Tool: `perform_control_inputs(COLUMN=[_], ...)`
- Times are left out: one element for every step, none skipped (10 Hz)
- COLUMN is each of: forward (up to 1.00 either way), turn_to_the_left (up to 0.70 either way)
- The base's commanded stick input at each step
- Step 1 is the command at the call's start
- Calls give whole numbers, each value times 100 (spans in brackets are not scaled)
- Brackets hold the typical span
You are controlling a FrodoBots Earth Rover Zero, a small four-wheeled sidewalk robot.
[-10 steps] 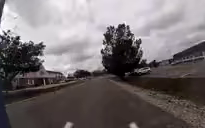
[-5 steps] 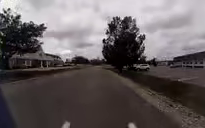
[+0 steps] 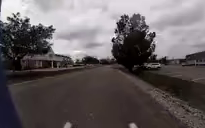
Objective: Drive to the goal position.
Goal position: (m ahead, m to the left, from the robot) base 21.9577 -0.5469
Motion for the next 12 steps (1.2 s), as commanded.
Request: perform_control_inputs(forward=[50, 50, 50, 54, 60, 60, 60, 60, 60, 60, 60, 60], turn_to_the_left=[30, 30, 30, 17, 0, 0, 0, 0, 0, 0, 0, 0])
